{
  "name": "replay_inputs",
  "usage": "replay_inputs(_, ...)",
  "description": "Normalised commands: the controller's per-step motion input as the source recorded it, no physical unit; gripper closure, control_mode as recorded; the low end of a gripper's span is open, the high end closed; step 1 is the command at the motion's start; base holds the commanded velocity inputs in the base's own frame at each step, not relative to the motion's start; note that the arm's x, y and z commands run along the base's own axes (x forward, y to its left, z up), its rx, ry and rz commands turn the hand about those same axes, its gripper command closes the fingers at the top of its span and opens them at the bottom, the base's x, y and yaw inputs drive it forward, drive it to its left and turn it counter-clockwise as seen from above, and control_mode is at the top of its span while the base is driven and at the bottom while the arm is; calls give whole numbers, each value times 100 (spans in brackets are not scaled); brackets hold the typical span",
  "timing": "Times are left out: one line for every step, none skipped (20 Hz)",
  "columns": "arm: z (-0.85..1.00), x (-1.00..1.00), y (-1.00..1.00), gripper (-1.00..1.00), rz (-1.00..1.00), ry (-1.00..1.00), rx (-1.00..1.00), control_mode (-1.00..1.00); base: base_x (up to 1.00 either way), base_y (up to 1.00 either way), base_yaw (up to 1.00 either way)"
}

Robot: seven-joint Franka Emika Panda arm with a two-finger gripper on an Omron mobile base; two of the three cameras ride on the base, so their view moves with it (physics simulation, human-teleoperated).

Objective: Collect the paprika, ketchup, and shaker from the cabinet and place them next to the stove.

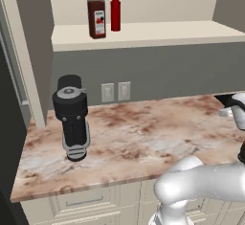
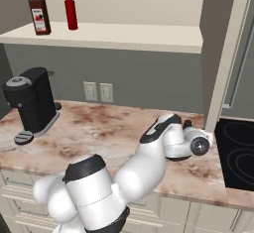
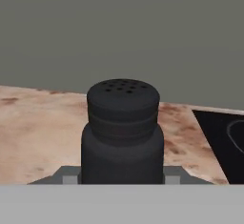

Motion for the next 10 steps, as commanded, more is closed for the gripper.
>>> replay_inputs(-28,40,-35,100,8,0,0,-100,0,0,0)
replay_inputs(-31,36,-31,100,8,0,0,-100,0,0,0)
replay_inputs(-35,33,-28,100,8,0,0,-100,0,0,0)
replay_inputs(-33,33,-24,100,6,0,0,-100,0,0,0)
replay_inputs(-38,28,-18,100,6,1,0,-100,0,0,0)
replay_inputs(-36,27,-14,100,5,3,0,-100,0,0,0)
replay_inputs(-36,24,-12,100,5,4,0,-100,0,0,0)
replay_inputs(-34,19,-10,100,6,4,0,-100,0,0,0)
replay_inputs(-32,12,-14,100,6,2,0,-100,0,0,0)
replay_inputs(-32,14,-15,100,6,4,0,-100,0,0,0)
